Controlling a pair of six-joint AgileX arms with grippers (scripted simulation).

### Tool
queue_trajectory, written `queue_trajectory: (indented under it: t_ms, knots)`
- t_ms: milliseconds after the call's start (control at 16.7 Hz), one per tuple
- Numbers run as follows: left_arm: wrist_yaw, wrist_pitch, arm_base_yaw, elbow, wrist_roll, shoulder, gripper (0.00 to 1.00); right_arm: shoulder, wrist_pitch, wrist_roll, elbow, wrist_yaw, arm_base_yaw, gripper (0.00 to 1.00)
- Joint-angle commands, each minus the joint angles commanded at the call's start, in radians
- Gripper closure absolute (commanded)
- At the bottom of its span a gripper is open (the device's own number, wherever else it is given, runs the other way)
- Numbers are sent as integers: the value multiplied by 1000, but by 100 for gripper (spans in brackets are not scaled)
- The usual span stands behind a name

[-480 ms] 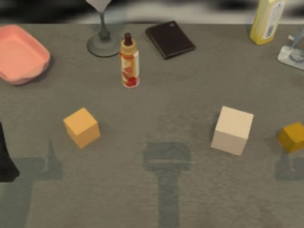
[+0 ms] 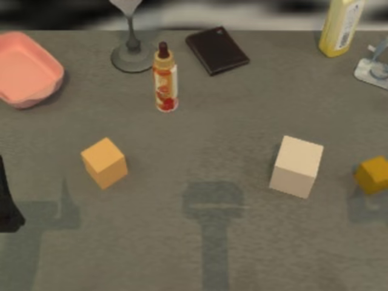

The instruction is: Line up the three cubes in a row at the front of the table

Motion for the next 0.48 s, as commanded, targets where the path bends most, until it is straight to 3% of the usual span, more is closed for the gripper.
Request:
queue_trajectory:
  t_ms: [480]
  knots:
    - [0, 0, 0, 0, 0, 0, 0, 797, -393, -109, 526, 5, 30, 0]
